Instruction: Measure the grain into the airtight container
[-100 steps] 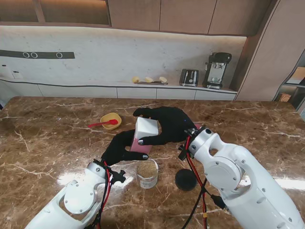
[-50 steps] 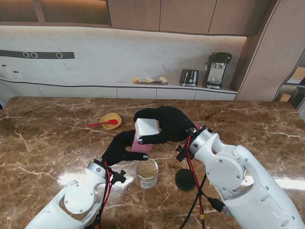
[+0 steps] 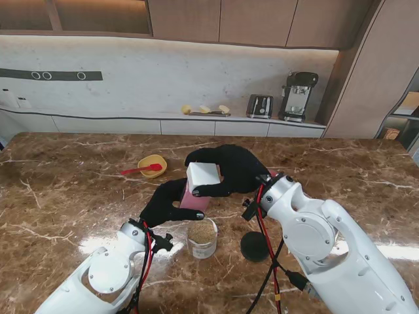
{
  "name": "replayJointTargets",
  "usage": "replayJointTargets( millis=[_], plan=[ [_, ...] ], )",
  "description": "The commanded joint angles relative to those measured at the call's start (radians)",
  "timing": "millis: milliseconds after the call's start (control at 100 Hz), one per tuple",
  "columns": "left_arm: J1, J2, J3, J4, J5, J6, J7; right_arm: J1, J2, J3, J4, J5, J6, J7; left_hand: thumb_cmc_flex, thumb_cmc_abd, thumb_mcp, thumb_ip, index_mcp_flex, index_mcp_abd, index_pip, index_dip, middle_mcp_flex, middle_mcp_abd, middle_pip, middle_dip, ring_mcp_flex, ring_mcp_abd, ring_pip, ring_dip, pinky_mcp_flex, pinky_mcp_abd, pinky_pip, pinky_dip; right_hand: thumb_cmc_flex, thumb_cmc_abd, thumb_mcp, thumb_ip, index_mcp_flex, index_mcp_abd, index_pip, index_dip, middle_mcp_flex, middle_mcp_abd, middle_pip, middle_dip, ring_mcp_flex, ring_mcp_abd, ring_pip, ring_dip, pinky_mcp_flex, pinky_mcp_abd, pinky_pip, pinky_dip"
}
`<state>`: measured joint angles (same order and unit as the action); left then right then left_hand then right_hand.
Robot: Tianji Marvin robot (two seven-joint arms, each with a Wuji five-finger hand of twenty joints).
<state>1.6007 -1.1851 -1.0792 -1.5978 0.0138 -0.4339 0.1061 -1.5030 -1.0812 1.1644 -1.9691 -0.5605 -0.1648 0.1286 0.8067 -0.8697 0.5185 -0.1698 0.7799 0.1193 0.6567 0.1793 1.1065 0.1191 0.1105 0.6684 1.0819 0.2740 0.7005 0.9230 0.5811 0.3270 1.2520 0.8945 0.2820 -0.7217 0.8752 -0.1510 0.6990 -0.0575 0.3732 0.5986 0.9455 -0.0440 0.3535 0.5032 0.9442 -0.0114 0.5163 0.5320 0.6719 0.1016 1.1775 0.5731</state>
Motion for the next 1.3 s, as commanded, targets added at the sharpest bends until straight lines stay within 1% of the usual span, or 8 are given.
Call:
replayJointTargets(
  millis=[0, 170, 490, 830, 900, 950, 1010, 1290],
  plan=[
    [0.002, -0.001, 0.004, -0.005, 0.000, 0.001, 0.000, -0.014, -0.003, 0.003, 0.013, -0.027, 0.004, -0.001, 0.189, 0.290, 0.200, 0.034, 0.189, -0.266, 0.247, 0.023, 0.094, -0.074, 0.090, 0.031, 0.009, -0.029, 0.033, 0.012, -0.018, -0.040, 0.026, 0.028, -0.036, 0.036, 0.068, -0.016, 0.002, -0.022, 0.001, -0.013, 0.011, -0.013, -0.006, -0.007, 0.030, -0.010, 0.013, 0.015, 0.015, -0.002, 0.015, -0.005],
    [-0.002, -0.001, 0.006, -0.003, -0.001, -0.001, -0.002, -0.023, -0.002, 0.009, 0.004, -0.080, -0.009, -0.019, 0.188, 0.291, 0.199, 0.034, 0.188, -0.269, 0.246, 0.023, 0.094, -0.075, 0.090, 0.031, 0.008, -0.031, 0.033, 0.012, -0.019, -0.040, 0.025, 0.028, -0.131, 0.258, -0.242, 0.043, -0.072, -0.019, -0.069, -0.056, -0.060, -0.015, -0.059, -0.033, -0.029, 0.010, -0.051, -0.012, -0.039, -0.002, -0.040, -0.023],
    [-0.003, -0.001, 0.006, -0.001, 0.000, -0.002, -0.003, -0.038, 0.000, 0.045, -0.037, -0.083, -0.015, -0.010, 0.188, 0.290, 0.200, 0.034, 0.189, -0.272, 0.246, 0.024, 0.097, -0.077, 0.091, 0.031, 0.019, -0.066, 0.037, 0.008, -0.015, -0.041, 0.026, 0.028, -0.307, 0.251, -0.113, 0.075, -0.220, -0.016, -0.181, -0.094, -0.275, -0.018, -0.170, -0.096, -0.269, 0.023, -0.263, -0.110, -0.260, 0.005, -0.257, -0.032],
    [0.001, 0.002, 0.002, -0.006, -0.003, -0.001, -0.011, -0.047, 0.027, 0.170, -0.094, 0.069, -0.101, 0.154, 0.188, 0.289, 0.201, 0.034, 0.190, -0.267, 0.247, 0.024, 0.098, -0.073, 0.091, 0.032, 0.023, -0.063, 0.032, 0.006, -0.014, -0.039, 0.029, 0.029, 0.113, 0.109, -0.138, 0.153, -0.263, -0.025, -0.184, -0.056, -0.427, -0.007, -0.205, -0.109, -0.439, -0.016, -0.325, -0.129, -0.463, 0.033, -0.469, 0.041],
    [0.001, 0.002, 0.002, -0.006, -0.003, -0.001, -0.012, -0.043, 0.037, 0.193, -0.102, 0.094, -0.121, 0.203, 0.188, 0.289, 0.201, 0.034, 0.190, -0.267, 0.246, 0.024, 0.098, -0.074, 0.091, 0.032, 0.021, -0.062, 0.033, 0.008, -0.014, -0.039, 0.028, 0.029, 0.203, 0.099, -0.089, 0.303, -0.277, -0.054, -0.197, -0.028, -0.472, -0.001, -0.211, -0.107, -0.477, -0.017, -0.336, -0.135, -0.487, 0.029, -0.519, 0.080],
    [0.000, 0.002, 0.003, -0.006, -0.003, -0.001, -0.012, -0.040, 0.044, 0.204, -0.105, 0.104, -0.134, 0.232, 0.188, 0.290, 0.201, 0.034, 0.190, -0.267, 0.246, 0.024, 0.097, -0.074, 0.091, 0.032, 0.023, -0.063, 0.033, 0.008, -0.014, -0.039, 0.029, 0.029, 0.144, 0.026, 0.383, 0.189, -0.290, -0.095, -0.217, -0.003, -0.497, 0.001, -0.211, -0.101, -0.494, -0.018, -0.337, -0.136, -0.498, 0.026, -0.544, 0.102],
    [0.000, 0.002, 0.003, -0.006, -0.004, -0.001, -0.013, -0.035, 0.050, 0.210, -0.102, 0.109, -0.154, 0.255, 0.189, 0.290, 0.200, 0.034, 0.190, -0.267, 0.246, 0.024, 0.097, -0.074, 0.091, 0.032, 0.018, -0.052, 0.033, 0.009, -0.016, -0.039, 0.028, 0.030, 0.224, -0.057, 0.575, 0.112, -0.300, -0.162, -0.224, 0.014, -0.512, -0.007, -0.208, -0.096, -0.503, -0.020, -0.334, -0.136, -0.499, 0.019, -0.552, 0.108],
    [-0.005, 0.004, 0.005, -0.004, -0.004, -0.005, -0.021, 0.004, 0.063, 0.173, -0.054, -0.008, -0.264, 0.262, 0.191, 0.291, 0.199, 0.035, 0.188, -0.268, 0.245, 0.024, 0.095, -0.075, 0.090, 0.032, 0.018, -0.062, 0.034, 0.011, -0.016, -0.041, 0.029, 0.030, 0.534, -0.021, 0.568, 0.043, -0.333, -0.309, -0.219, 0.074, -0.571, -0.005, -0.126, -0.075, -0.416, -0.036, -0.235, -0.116, -0.363, -0.013, -0.479, 0.107]
  ],
)
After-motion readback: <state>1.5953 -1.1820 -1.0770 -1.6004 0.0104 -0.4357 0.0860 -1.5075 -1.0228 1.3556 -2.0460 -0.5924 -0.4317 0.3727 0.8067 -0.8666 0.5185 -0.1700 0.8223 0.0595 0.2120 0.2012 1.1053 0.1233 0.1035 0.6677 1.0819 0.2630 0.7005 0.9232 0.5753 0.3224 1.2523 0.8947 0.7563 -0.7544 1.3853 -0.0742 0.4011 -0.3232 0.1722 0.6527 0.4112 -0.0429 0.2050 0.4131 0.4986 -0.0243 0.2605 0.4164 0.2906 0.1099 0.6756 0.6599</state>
